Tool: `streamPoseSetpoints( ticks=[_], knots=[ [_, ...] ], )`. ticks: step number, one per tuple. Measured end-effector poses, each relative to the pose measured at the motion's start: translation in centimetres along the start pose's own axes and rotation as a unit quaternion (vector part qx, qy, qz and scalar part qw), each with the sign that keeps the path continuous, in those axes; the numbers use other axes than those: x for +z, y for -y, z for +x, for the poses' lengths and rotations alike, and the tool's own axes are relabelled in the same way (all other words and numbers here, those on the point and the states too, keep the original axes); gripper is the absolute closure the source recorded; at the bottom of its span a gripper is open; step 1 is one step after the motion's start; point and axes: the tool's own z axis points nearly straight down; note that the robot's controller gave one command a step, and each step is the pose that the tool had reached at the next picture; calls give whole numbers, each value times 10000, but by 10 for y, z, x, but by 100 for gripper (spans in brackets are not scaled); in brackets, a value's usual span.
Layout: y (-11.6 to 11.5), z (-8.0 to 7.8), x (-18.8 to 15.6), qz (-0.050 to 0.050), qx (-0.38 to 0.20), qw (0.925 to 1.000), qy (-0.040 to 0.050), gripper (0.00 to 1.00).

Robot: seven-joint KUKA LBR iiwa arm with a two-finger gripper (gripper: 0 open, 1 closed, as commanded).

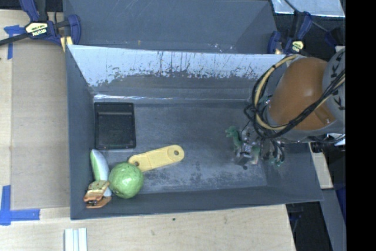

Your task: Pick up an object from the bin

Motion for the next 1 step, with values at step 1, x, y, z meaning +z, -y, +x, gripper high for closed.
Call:
streamPoseSetpoints(
  ticks=[1],
  knots=[
    [0,-1,-27,-3,-7,10000,14,100]
  ],
)
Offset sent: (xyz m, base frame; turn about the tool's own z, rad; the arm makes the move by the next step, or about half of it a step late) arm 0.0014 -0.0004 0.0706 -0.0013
